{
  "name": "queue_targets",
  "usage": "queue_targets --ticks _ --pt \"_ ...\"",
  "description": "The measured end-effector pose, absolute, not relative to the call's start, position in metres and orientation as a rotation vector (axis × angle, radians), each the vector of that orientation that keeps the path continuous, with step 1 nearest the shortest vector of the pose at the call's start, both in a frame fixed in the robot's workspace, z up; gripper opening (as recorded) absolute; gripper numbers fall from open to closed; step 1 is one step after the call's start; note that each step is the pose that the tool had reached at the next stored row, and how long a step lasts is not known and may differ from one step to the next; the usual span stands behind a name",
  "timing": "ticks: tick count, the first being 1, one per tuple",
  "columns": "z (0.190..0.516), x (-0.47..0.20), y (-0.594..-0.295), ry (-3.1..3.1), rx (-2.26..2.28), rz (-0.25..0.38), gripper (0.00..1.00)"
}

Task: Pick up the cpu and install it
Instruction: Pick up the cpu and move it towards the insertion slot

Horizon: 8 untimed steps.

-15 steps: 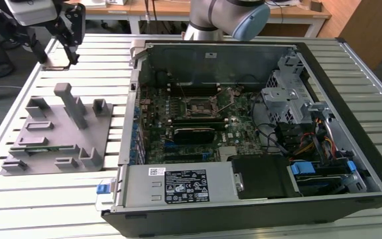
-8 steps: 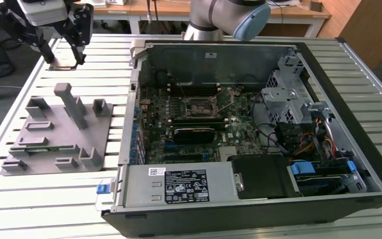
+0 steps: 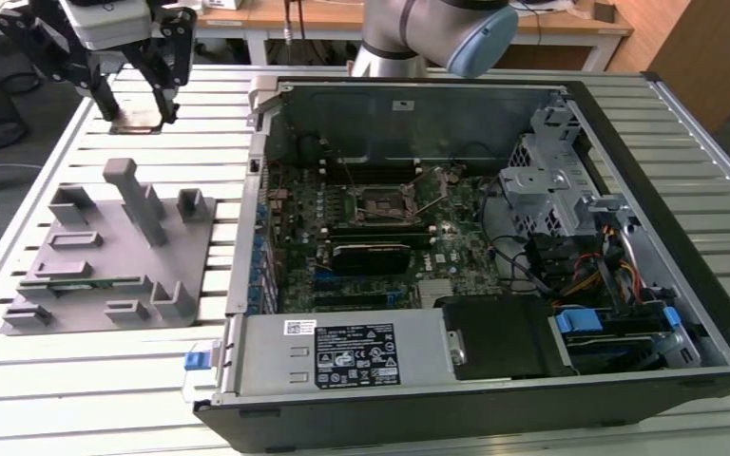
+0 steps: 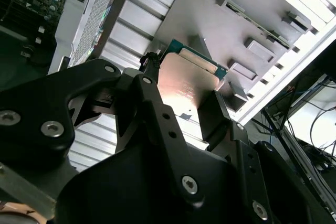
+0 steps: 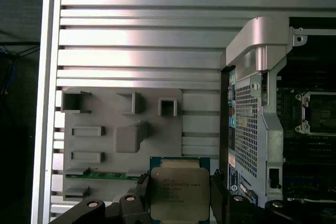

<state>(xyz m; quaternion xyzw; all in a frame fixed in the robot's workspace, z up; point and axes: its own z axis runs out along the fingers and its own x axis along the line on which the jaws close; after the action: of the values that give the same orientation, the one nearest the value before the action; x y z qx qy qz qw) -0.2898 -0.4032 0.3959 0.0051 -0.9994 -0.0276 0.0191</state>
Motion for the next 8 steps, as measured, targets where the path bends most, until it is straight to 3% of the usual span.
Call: queue_targets --ticks 8 --pt "0.396 -0.275 -0.403 -3.098 0.016 -0.085 0.54"
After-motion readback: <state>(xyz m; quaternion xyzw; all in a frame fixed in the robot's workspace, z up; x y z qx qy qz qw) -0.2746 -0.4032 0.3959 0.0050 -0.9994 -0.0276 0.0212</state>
